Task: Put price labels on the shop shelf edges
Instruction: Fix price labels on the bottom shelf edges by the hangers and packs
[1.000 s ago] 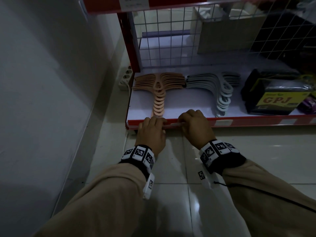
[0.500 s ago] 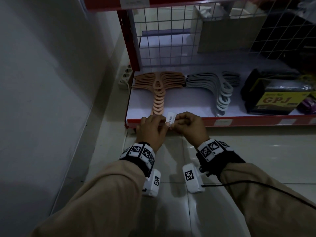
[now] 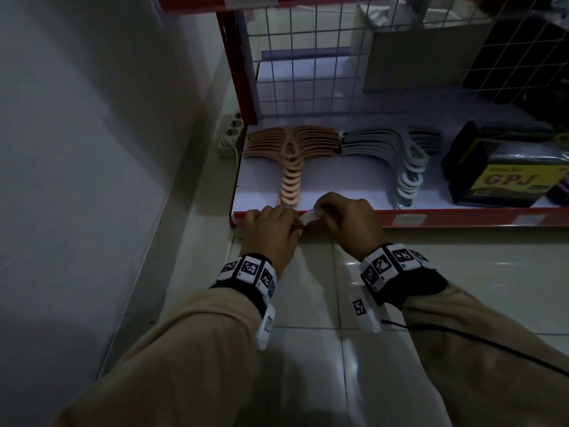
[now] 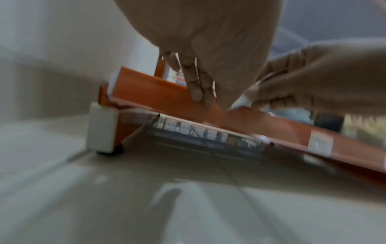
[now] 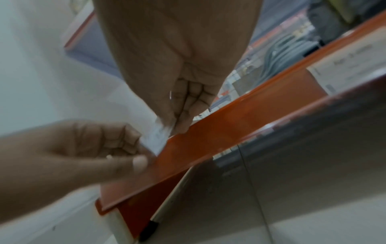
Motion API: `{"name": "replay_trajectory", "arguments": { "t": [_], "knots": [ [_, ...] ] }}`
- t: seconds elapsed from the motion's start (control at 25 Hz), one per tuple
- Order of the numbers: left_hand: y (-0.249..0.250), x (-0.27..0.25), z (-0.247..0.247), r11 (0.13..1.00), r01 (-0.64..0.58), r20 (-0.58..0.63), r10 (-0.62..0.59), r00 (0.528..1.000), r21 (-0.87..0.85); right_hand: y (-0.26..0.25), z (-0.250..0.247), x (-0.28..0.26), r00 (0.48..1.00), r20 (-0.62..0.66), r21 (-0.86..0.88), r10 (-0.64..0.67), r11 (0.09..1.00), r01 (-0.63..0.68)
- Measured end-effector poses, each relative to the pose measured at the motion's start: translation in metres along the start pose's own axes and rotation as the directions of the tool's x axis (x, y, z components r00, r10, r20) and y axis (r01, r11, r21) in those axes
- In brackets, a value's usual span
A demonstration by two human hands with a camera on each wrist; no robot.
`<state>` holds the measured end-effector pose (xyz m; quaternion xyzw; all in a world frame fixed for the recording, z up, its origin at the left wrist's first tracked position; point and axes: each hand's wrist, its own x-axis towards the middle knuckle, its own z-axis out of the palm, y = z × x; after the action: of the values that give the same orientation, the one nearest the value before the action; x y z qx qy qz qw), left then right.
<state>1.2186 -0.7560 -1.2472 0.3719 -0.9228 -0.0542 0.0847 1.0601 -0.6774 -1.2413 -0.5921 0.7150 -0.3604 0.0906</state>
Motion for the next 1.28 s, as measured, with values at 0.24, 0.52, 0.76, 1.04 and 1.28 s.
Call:
{"name": "replay_trajectory", "arguments": {
  "t": [0.24,0.52,0.76,1.04,1.28],
  "knots": [
    [-0.023,-0.005,-0.002,0.996,0.089,-0.076,-0.09,0.993,-0.007,-0.009,0.021,0.005,0.994,-0.096,0.089,0.058,0.995,-0.049],
    [-0.031,-0.005,-0.003,0.99,0.111,-0.051,-0.116,0.992,-0.091,-0.019,0.039,0.011,0.998,-0.062,-0.088,0.015,0.996,-0.02],
    [-0.033,-0.002,-0.002,0.996,0.094,-0.041,-0.093,0.995,0.012,-0.018,0.038,0.008,0.999,0.029,-0.256,-0.018,0.966,0.024],
    [-0.034,-0.002,0.002,0.992,0.068,-0.038,-0.064,0.997,0.104,-0.019,0.037,0.007,0.994,0.106,-0.363,-0.04,0.929,0.076],
    [-0.031,0.001,0.001,0.982,0.048,-0.018,-0.045,0.999,0.181,-0.02,0.038,0.008,0.988,0.149,-0.483,-0.034,0.869,0.102]
  ]
}}
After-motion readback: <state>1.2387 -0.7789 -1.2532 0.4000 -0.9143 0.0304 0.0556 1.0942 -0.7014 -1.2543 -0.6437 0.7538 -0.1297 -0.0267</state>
